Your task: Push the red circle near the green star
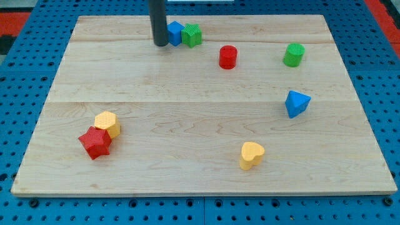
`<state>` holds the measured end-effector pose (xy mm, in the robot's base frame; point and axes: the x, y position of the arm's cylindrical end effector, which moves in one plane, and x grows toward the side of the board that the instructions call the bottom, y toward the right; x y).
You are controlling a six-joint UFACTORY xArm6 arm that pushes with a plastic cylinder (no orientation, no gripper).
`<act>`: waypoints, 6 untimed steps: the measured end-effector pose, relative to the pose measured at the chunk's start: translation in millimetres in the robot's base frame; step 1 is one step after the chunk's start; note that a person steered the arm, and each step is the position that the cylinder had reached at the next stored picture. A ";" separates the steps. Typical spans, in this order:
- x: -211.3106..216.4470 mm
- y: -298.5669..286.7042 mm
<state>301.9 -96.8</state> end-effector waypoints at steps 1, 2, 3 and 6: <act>41.9 46.0; 62.8 113.2; 65.4 150.4; -34.4 182.6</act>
